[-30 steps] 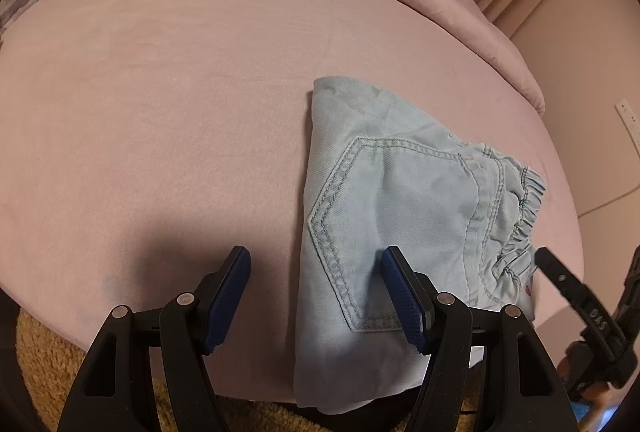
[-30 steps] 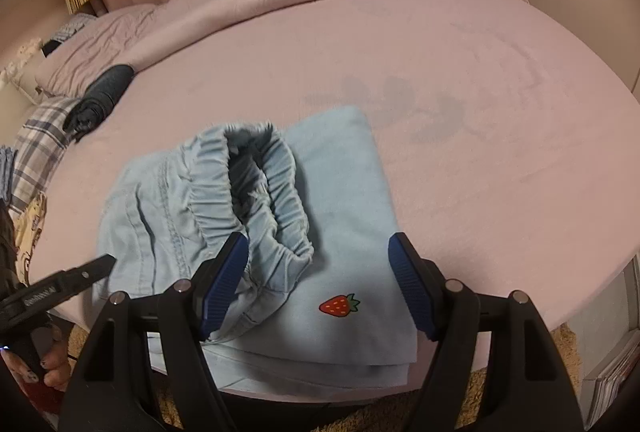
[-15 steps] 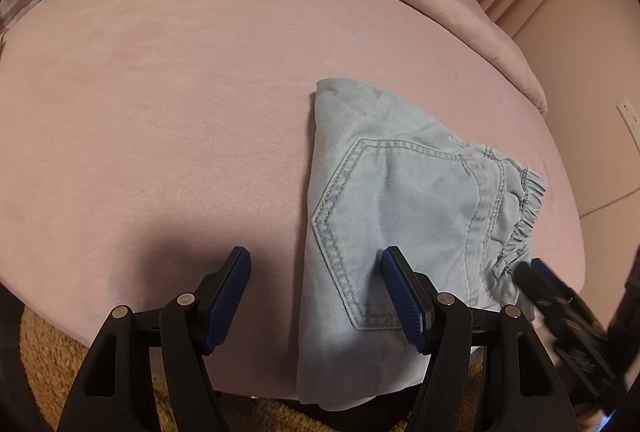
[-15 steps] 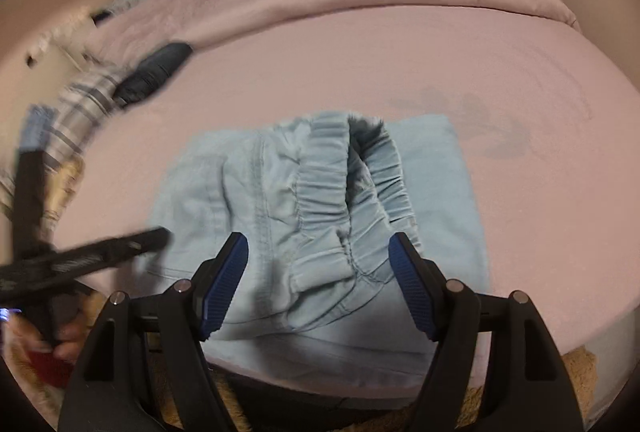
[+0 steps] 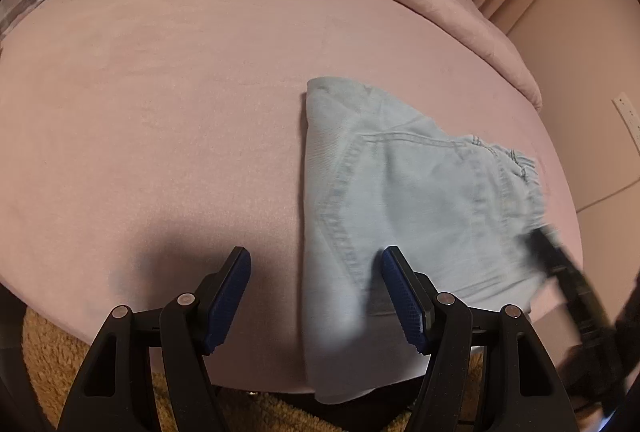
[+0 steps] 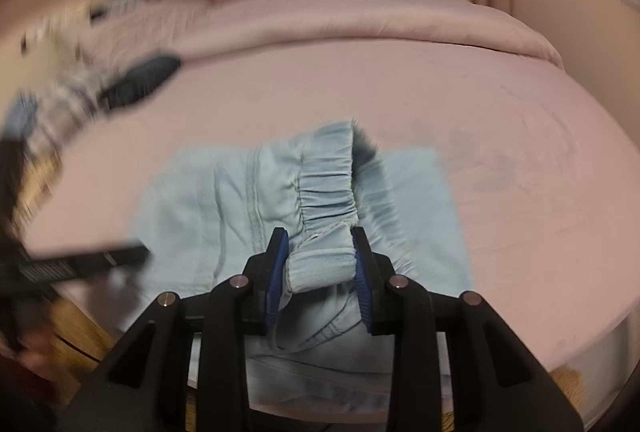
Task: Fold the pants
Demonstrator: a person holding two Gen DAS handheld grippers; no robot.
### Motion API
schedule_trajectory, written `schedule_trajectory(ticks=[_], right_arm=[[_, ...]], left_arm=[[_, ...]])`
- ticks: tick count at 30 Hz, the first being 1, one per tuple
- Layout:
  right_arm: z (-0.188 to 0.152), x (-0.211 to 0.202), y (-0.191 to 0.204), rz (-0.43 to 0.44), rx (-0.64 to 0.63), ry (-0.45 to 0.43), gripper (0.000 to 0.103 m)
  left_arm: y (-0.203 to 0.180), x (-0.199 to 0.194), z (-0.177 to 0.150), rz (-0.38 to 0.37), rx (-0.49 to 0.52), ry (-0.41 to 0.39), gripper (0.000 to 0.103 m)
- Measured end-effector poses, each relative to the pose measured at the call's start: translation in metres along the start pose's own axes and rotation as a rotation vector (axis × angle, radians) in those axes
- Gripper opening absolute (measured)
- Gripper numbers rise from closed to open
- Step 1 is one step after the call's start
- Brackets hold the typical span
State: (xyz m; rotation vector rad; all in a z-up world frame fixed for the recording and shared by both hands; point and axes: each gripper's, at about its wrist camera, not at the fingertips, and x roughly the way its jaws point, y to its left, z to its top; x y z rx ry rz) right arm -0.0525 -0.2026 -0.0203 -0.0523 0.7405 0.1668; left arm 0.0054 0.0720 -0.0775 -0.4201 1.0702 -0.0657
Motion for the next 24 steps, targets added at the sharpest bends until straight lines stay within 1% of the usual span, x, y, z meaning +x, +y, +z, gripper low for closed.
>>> schedule_trajectory(ticks=[2,3,4,5,6,7,8,9,10,11,12,14,15,16,17,18,19,21,22,23,24], right_arm=[[0.004,-0.014,-0.001,-0.015,-0.025,-0.038,0.032],[0.004,-0.013,-0.002,-0.03,-0.038,-0.036,0.032],[0.001,-0.007,-0.001,-0.041,-0.042,-0.017,0.032],[-0.002,0.002,-0.003,-0.052,-0.036,0.016,0.034],[-0.009,0.02,-0.007,-0.075,-0.019,0.094,0.034],[-0.016,0.031,-0.011,-0.09,-0.008,0.146,0.036],[-0.022,0.043,-0.016,-0.101,0.005,0.189,0.044],[-0.025,0.046,-0.02,-0.115,0.019,0.173,0.051],[-0.029,0.04,-0.027,-0.137,0.034,0.155,0.067],[-0.027,0.038,-0.031,-0.154,0.051,0.149,0.08],[-0.026,0.038,-0.034,-0.15,0.065,0.149,0.082],[-0.026,0.036,-0.044,-0.087,0.117,0.155,0.08],[-0.027,0.039,-0.048,-0.043,0.146,0.153,0.081],[-0.029,0.043,-0.05,0.004,0.166,0.149,0.078],[-0.032,0.05,-0.051,0.072,0.176,0.15,0.064],[-0.037,0.06,-0.051,0.103,0.167,0.163,0.058],[-0.039,0.066,-0.046,0.093,0.147,0.158,0.056],[-0.038,0.062,-0.042,0.103,0.14,0.145,0.046],[-0.034,0.055,-0.044,0.116,0.166,0.125,0.033],[-0.029,0.043,-0.047,0.114,0.185,0.092,0.03],[-0.024,0.028,-0.048,0.125,0.194,0.047,0.03]], left_arm=[[0.0,-0.002,0.0,-0.059,-0.007,-0.001,0.068],[0.0,-0.002,-0.001,-0.069,-0.01,0.0,0.068],[0.0,-0.001,-0.001,-0.057,-0.012,0.001,0.068],[-0.001,0.0,-0.001,-0.037,-0.005,0.002,0.068],[-0.002,0.002,-0.003,-0.019,0.002,0.006,0.068],[-0.002,0.005,-0.004,0.005,0.01,0.016,0.068],[-0.002,0.007,-0.006,0.008,0.013,0.021,0.068],[-0.002,0.008,-0.006,0.006,0.012,0.021,0.068],[-0.001,0.009,-0.007,0.004,0.012,0.021,0.068],[0.0,0.009,-0.007,0.003,0.012,0.023,0.068],[0.0,0.009,-0.006,0.001,0.011,0.024,0.068],[0.0,0.008,-0.006,0.004,0.012,0.024,0.068],[0.0,0.008,-0.007,0.007,0.016,0.023,0.068],[0.0,0.007,-0.007,0.009,0.019,0.021,0.068],[-0.003,0.008,-0.008,0.011,0.022,0.02,0.068],[-0.003,0.007,-0.008,0.011,0.025,0.02,0.068],[-0.004,0.007,-0.008,0.008,0.026,0.021,0.068],[-0.004,0.004,-0.006,-0.018,0.031,0.024,0.068],[-0.004,0.002,-0.005,-0.035,0.031,0.024,0.067],[-0.005,-0.001,-0.004,-0.046,0.028,0.022,0.068],[-0.005,-0.004,-0.003,-0.059,0.025,0.016,0.068]])
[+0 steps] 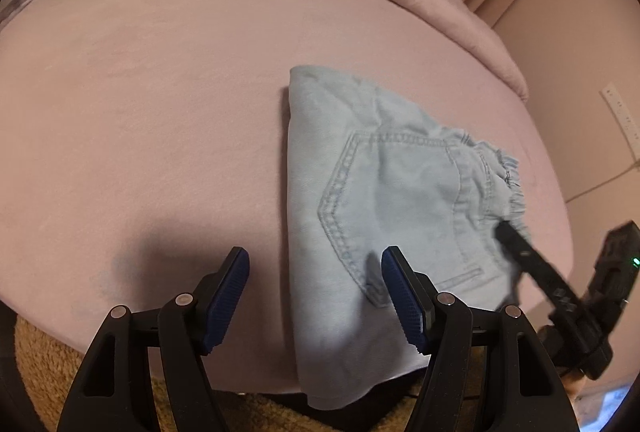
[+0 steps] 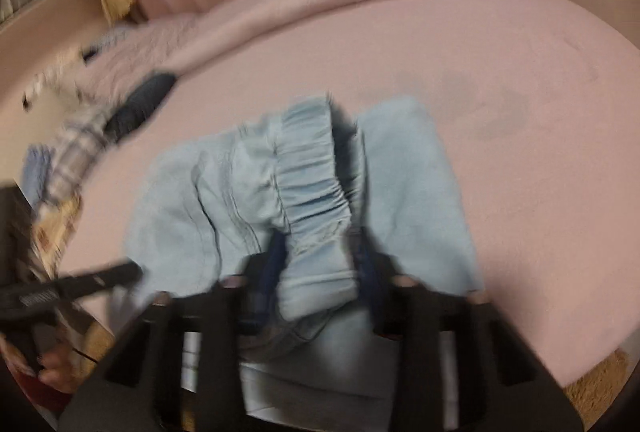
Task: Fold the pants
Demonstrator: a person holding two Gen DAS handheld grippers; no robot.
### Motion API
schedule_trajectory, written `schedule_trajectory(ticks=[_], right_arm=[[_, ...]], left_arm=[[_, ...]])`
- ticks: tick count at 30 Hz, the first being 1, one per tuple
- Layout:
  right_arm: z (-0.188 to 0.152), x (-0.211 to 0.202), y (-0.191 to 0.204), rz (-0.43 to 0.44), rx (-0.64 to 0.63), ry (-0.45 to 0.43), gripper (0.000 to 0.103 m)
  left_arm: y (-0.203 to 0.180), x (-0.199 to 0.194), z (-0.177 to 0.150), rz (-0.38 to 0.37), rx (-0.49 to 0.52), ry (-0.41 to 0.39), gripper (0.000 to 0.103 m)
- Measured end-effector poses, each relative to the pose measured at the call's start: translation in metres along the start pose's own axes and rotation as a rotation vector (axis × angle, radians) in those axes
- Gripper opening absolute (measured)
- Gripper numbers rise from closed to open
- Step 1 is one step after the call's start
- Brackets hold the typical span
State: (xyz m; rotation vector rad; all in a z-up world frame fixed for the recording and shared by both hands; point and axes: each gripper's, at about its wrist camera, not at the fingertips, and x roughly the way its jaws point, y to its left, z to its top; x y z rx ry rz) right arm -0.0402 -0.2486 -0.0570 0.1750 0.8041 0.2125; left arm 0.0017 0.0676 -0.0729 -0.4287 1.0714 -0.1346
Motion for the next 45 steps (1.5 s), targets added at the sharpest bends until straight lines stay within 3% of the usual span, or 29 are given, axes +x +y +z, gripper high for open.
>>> schedule_trajectory(ticks=[3,6,8,11,13,15,17,24,27,28,31,36,40,45], right_arm=[[0.007,-0.039,0.011,0.009,-0.016,-0.105,0.029],[0.005,-0.056,0.011,-0.041,-0.056,-0.131,0.029],[-0.002,-0.046,0.004,-0.101,-0.084,-0.083,0.03],[-0.02,-0.005,-0.02,-0.128,-0.055,0.097,0.031],[-0.027,0.001,-0.028,-0.116,-0.038,0.086,0.033],[-0.022,0.0,-0.029,-0.111,-0.044,0.113,0.04],[-0.018,-0.005,-0.031,-0.131,-0.034,0.147,0.066],[0.0,-0.016,-0.07,-0.043,0.119,0.158,0.082],[0.001,0.002,-0.082,0.098,0.186,0.229,0.082],[0.0,0.009,-0.083,0.157,0.186,0.255,0.08],[-0.007,0.021,-0.066,0.22,0.123,0.29,0.079],[0.001,0.045,-0.054,0.298,0.111,0.312,0.078],[0.004,0.063,-0.051,0.368,0.157,0.315,0.057],[-0.004,0.039,-0.043,0.358,0.155,0.246,0.045]], left_arm=[[-0.004,-0.012,0.005,-0.045,0.008,-0.033,0.068],[-0.006,-0.017,0.011,-0.072,0.02,-0.057,0.068],[-0.008,-0.009,0.014,-0.054,0.036,-0.043,0.068],[-0.008,0.009,0.014,-0.066,0.039,0.011,0.068],[-0.006,0.02,0.014,-0.058,0.038,0.045,0.068],[-0.007,0.026,0.015,-0.045,0.042,0.057,0.067],[-0.007,0.028,0.017,-0.046,0.048,0.06,0.067],[-0.023,0.038,0.025,-0.115,0.09,0.099,0.067],[-0.044,0.051,0.023,-0.175,0.148,0.135,0.067],[-0.048,0.054,0.023,-0.16,0.167,0.134,0.067],[-0.058,0.059,0.021,-0.119,0.209,0.128,0.067],[-0.062,0.064,0.027,-0.132,0.197,0.145,0.06],[-0.062,0.064,0.027,-0.12,0.169,0.139,0.04],[-0.07,0.05,0.017,-0.11,0.228,0.076,0.028]])
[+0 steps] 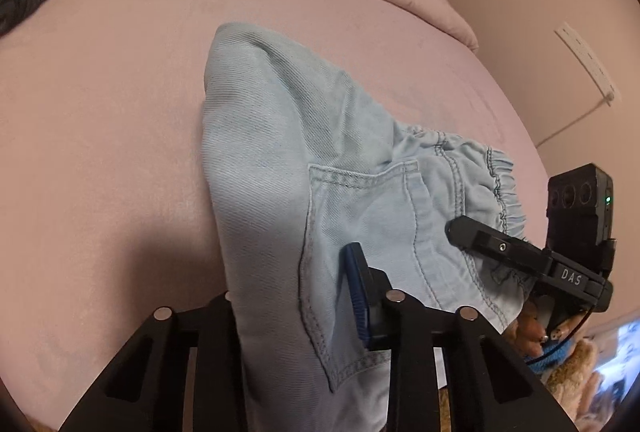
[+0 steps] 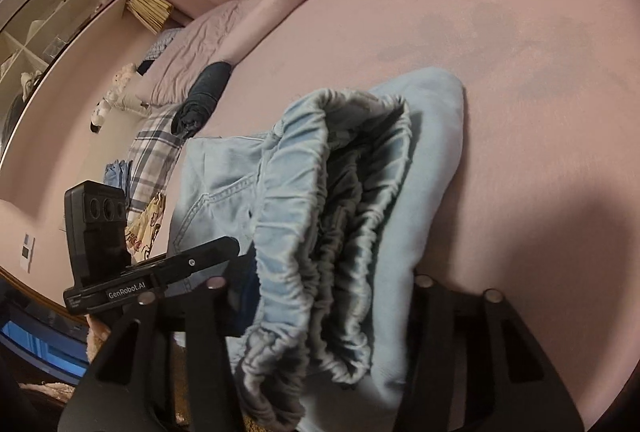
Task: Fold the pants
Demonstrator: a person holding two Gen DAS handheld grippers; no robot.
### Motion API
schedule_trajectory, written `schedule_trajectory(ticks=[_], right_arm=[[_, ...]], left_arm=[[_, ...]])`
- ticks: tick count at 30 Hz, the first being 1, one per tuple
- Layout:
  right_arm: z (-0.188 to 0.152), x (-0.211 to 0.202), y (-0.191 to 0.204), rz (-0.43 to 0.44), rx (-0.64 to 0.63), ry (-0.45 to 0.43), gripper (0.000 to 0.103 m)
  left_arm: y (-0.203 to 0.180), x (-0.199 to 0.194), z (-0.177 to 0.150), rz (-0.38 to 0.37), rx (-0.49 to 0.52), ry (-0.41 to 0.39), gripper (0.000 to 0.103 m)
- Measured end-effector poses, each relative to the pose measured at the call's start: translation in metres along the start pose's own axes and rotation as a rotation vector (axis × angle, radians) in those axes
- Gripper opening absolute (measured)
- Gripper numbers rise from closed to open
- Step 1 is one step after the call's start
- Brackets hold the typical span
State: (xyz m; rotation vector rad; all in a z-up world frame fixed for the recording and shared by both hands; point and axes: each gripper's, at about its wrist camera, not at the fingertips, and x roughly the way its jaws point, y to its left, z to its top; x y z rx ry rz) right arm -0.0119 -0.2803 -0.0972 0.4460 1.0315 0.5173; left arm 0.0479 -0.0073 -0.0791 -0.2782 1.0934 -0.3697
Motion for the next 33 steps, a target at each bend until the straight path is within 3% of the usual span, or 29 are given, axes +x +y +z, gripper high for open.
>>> schedule_trajectory(ticks=[3,10,15,19,23,27,30,33], right_arm=[[0.005,-0.009,0.013,0.015,0.003,-0.024,0.042],[0.041,-0.028,0.057,0.041,-0.119,-0.094,0.042],[0.086,-0.006,0.077,0.041,-0.159,-0.093,0.042],[0.107,0.017,0.067,0.026,-0.137,-0.079,0.043],[0.112,0.047,0.051,-0.009,-0.102,-0.042,0.044],[0.106,0.08,0.025,-0.122,-0.058,0.049,0.045],[0.105,0.084,0.017,-0.129,-0.043,0.045,0.052],[0.105,0.083,0.018,-0.145,-0.056,0.046,0.053]], left_arm=[[-0.001,-0.008,0.007,-0.016,-0.005,-0.015,0.024],[-0.004,-0.054,0.039,-0.033,0.035,-0.153,0.024],[0.006,-0.058,0.072,0.015,0.011,-0.209,0.024],[0.016,-0.043,0.096,0.08,-0.006,-0.231,0.024],[0.027,-0.016,0.099,0.149,-0.009,-0.184,0.024],[0.039,0.033,0.101,0.202,-0.035,-0.079,0.025],[0.047,0.042,0.099,0.215,-0.06,-0.08,0.041],[0.057,0.043,0.101,0.175,-0.123,-0.066,0.047]])
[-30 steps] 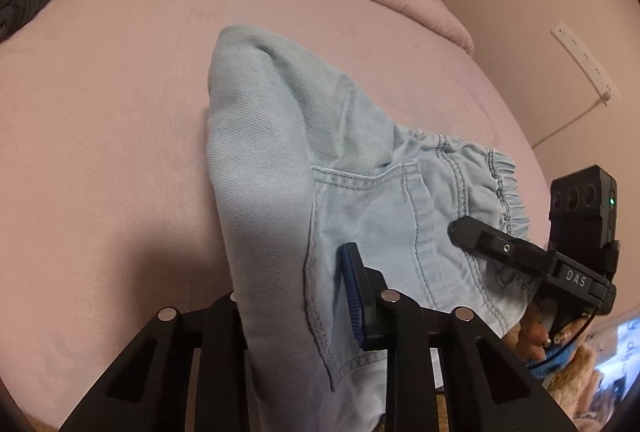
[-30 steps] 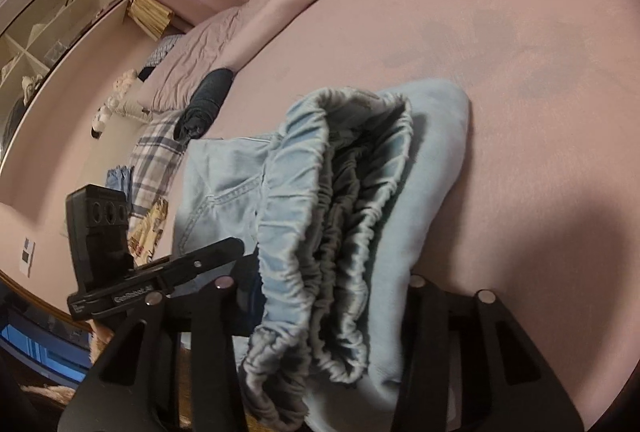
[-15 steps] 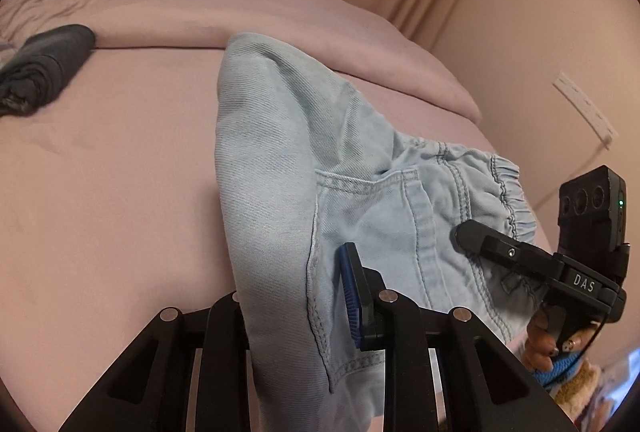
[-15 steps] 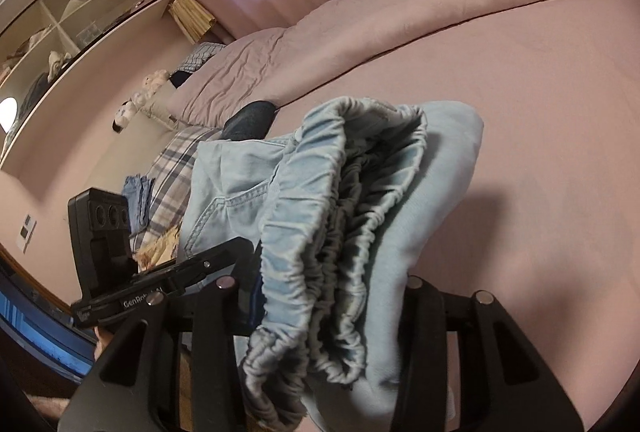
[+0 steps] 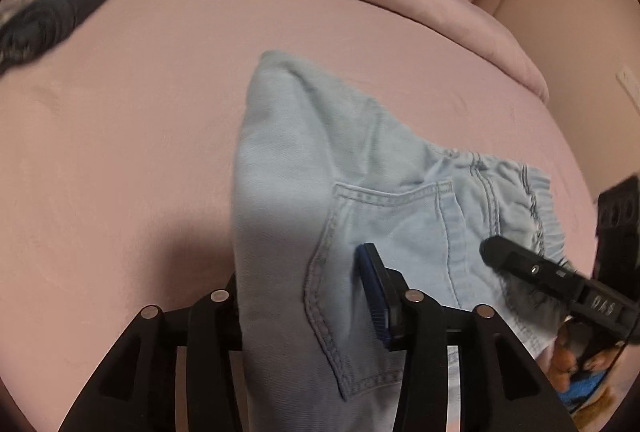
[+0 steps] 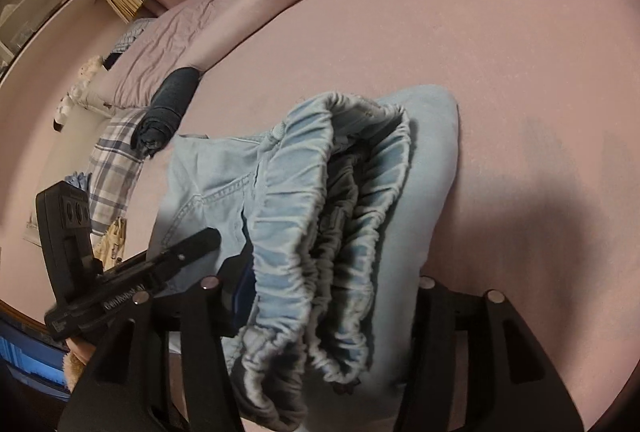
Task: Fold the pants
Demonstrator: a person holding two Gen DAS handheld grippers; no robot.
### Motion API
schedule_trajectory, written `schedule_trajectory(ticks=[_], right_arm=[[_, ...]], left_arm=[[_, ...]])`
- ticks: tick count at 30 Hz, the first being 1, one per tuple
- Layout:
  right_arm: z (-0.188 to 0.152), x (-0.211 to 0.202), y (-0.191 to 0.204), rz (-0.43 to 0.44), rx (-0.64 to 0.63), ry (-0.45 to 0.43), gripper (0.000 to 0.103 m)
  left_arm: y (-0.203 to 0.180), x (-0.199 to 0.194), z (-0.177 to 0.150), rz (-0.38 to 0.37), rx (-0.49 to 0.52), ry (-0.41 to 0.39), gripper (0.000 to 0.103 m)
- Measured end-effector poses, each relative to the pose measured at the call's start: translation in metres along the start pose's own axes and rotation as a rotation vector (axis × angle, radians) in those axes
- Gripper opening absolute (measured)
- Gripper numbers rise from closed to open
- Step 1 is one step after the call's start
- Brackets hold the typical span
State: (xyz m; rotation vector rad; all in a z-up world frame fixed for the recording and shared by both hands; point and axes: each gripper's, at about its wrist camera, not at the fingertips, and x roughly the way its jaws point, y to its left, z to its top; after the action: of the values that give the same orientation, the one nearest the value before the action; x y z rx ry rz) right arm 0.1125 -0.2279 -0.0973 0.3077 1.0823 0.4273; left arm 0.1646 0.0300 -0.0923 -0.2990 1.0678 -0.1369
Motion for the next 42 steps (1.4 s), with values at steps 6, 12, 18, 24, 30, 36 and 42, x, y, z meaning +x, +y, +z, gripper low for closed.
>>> schedule_trajectory(ticks=[6,12,18,24,30,36,42], right_arm=[[-0.007,-0.001,0.007,-0.039,-0.014,-0.02,0.057],[-0.012,-0.007,0.016,-0.135,-0.041,-0.025,0.067],[-0.015,-0.018,0.023,-0.261,-0.052,-0.041,0.081],[-0.02,-0.043,0.028,-0.353,-0.062,-0.087,0.081],[-0.03,-0.079,0.048,-0.431,-0.101,-0.186,0.081],[-0.046,-0.12,0.079,-0.459,-0.196,-0.313,0.083],[-0.058,-0.135,0.079,-0.4,-0.142,-0.354,0.088]], left_arm=[[-0.002,-0.006,-0.008,0.02,-0.019,-0.005,0.053],[0.014,-0.018,-0.032,0.019,-0.096,-0.026,0.06],[0.012,-0.036,-0.058,0.035,-0.128,-0.059,0.06],[-0.005,-0.061,-0.067,0.115,-0.093,-0.056,0.06],[-0.017,-0.109,-0.08,0.119,-0.044,-0.165,0.075],[-0.034,-0.131,-0.086,0.154,-0.029,-0.226,0.087],[-0.048,-0.15,-0.097,0.188,-0.008,-0.279,0.091]])
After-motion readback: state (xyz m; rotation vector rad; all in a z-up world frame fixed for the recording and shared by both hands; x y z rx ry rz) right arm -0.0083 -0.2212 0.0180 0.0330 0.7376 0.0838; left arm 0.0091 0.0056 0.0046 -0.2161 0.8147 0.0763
